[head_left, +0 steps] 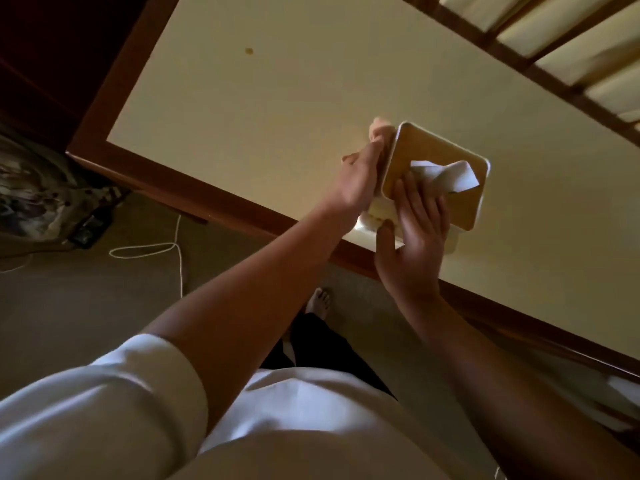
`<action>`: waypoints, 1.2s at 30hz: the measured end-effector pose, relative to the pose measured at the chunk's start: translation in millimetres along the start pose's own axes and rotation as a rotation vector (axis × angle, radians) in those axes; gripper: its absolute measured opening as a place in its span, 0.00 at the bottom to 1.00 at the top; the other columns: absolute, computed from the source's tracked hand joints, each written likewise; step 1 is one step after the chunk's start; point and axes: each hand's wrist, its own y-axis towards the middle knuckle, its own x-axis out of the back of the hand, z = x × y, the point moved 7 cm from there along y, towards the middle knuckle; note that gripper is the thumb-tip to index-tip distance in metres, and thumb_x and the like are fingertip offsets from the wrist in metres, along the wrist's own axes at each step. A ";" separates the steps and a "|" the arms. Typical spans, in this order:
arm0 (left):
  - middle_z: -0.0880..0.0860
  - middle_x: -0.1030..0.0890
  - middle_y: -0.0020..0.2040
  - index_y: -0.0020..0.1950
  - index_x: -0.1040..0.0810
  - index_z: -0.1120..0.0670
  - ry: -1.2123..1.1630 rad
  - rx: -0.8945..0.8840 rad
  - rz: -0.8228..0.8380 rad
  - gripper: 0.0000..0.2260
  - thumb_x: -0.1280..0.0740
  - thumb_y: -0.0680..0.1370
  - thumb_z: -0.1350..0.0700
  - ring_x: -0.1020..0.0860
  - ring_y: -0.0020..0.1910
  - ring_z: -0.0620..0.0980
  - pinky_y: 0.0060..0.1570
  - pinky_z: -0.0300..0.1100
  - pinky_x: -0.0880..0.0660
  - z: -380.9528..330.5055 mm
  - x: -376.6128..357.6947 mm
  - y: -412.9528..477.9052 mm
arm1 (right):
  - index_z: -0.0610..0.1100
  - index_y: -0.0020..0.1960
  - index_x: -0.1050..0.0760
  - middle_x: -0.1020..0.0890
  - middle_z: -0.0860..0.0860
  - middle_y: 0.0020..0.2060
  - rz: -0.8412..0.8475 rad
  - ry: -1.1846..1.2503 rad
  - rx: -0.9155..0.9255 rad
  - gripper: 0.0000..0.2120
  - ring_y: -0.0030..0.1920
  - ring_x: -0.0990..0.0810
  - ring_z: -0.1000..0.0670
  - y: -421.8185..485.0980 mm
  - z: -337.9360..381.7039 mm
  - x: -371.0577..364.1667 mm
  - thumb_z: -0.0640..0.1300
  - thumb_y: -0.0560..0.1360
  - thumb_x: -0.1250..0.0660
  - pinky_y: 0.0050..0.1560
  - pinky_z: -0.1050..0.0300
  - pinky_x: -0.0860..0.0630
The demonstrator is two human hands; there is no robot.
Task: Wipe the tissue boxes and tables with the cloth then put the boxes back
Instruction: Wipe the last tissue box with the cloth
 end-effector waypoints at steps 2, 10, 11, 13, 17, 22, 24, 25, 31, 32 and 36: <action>0.56 0.14 0.54 0.54 0.15 0.56 0.000 -0.035 0.037 0.25 0.39 0.76 0.36 0.17 0.55 0.53 0.64 0.61 0.22 0.1 -0.9 5.2 | 0.37 0.74 0.27 0.27 0.42 0.75 0.002 -0.011 0.014 0.23 0.79 0.33 0.42 0.0 -1.4 0.0 0.43 0.82 0.39 0.78 0.35 0.39; 0.53 0.19 0.67 0.69 0.20 0.47 0.089 -0.177 0.046 0.24 0.47 0.85 0.37 0.23 0.71 0.53 0.72 0.63 0.28 48.1 3.2 -45.7 | 0.35 0.75 0.29 0.29 0.40 0.76 0.009 -0.013 0.049 0.23 0.79 0.35 0.39 -2.0 -2.3 -0.5 0.43 0.83 0.40 0.76 0.32 0.38; 0.54 0.17 0.64 0.65 0.18 0.48 0.113 -0.221 0.057 0.22 0.47 0.86 0.39 0.21 0.67 0.52 0.69 0.64 0.27 32.2 -2.7 -28.6 | 0.35 0.76 0.29 0.29 0.40 0.76 0.013 -0.006 0.047 0.23 0.79 0.35 0.39 -2.1 -1.9 0.4 0.42 0.82 0.39 0.76 0.32 0.38; 0.55 0.15 0.57 0.58 0.16 0.52 0.056 -0.178 0.019 0.22 0.45 0.84 0.40 0.18 0.60 0.52 0.66 0.61 0.23 -2.7 -2.1 1.9 | 0.35 0.75 0.28 0.29 0.41 0.76 0.016 -0.003 0.039 0.24 0.79 0.34 0.39 -1.1 -2.0 1.8 0.41 0.80 0.39 0.76 0.32 0.38; 0.54 0.17 0.63 0.72 0.22 0.62 0.003 -0.105 0.026 0.22 0.46 0.89 0.51 0.20 0.65 0.50 0.68 0.48 0.26 -8.0 1.6 15.3 | 0.35 0.75 0.28 0.29 0.40 0.76 0.041 0.007 0.036 0.27 0.79 0.34 0.38 -0.9 -1.7 1.0 0.35 0.76 0.35 0.76 0.32 0.38; 0.53 0.19 0.69 0.69 0.20 0.49 0.092 -0.156 0.022 0.24 0.48 0.85 0.39 0.24 0.72 0.52 0.74 0.60 0.30 42.3 -0.1 -56.3 | 0.35 0.76 0.30 0.31 0.40 0.77 0.067 0.015 0.080 0.25 0.80 0.37 0.37 -2.5 -3.9 2.6 0.37 0.79 0.38 0.76 0.31 0.39; 0.51 0.17 0.67 0.68 0.19 0.49 0.087 -0.198 0.019 0.24 0.48 0.85 0.40 0.22 0.71 0.50 0.74 0.59 0.30 13.1 -5.8 -41.6 | 0.36 0.77 0.30 0.30 0.41 0.77 0.079 0.037 0.046 0.26 0.80 0.37 0.39 -1.2 -4.3 0.5 0.37 0.78 0.39 0.76 0.31 0.40; 0.51 0.18 0.69 0.70 0.19 0.49 0.086 -0.210 0.006 0.26 0.47 0.83 0.38 0.23 0.72 0.50 0.75 0.59 0.31 0.6 -10.1 -27.8 | 0.36 0.77 0.30 0.30 0.42 0.77 0.084 0.038 0.034 0.27 0.80 0.37 0.39 -1.0 -3.8 0.0 0.36 0.77 0.39 0.77 0.31 0.40; 0.53 0.21 0.72 0.73 0.22 0.49 0.095 -0.122 -0.042 0.24 0.48 0.84 0.43 0.24 0.72 0.52 0.75 0.57 0.30 6.4 -3.9 -37.9 | 0.36 0.77 0.31 0.31 0.41 0.78 0.090 0.030 0.068 0.28 0.81 0.38 0.38 -2.5 -3.4 1.7 0.34 0.77 0.41 0.78 0.33 0.41; 0.52 0.19 0.68 0.70 0.20 0.48 0.086 -0.121 -0.048 0.23 0.47 0.84 0.42 0.22 0.68 0.51 0.72 0.56 0.27 12.8 -4.5 -58.3 | 0.36 0.77 0.31 0.31 0.41 0.77 0.083 0.028 0.071 0.27 0.80 0.37 0.38 -2.2 -5.1 1.3 0.34 0.78 0.40 0.77 0.33 0.41; 0.48 0.30 0.81 0.80 0.29 0.46 0.152 -0.262 -0.063 0.23 0.48 0.87 0.42 0.36 0.81 0.47 0.82 0.51 0.40 -5.1 -14.2 -64.6 | 0.37 0.77 0.30 0.30 0.42 0.77 0.082 0.009 0.058 0.27 0.80 0.35 0.39 -2.4 -6.4 -0.7 0.37 0.77 0.39 0.77 0.34 0.41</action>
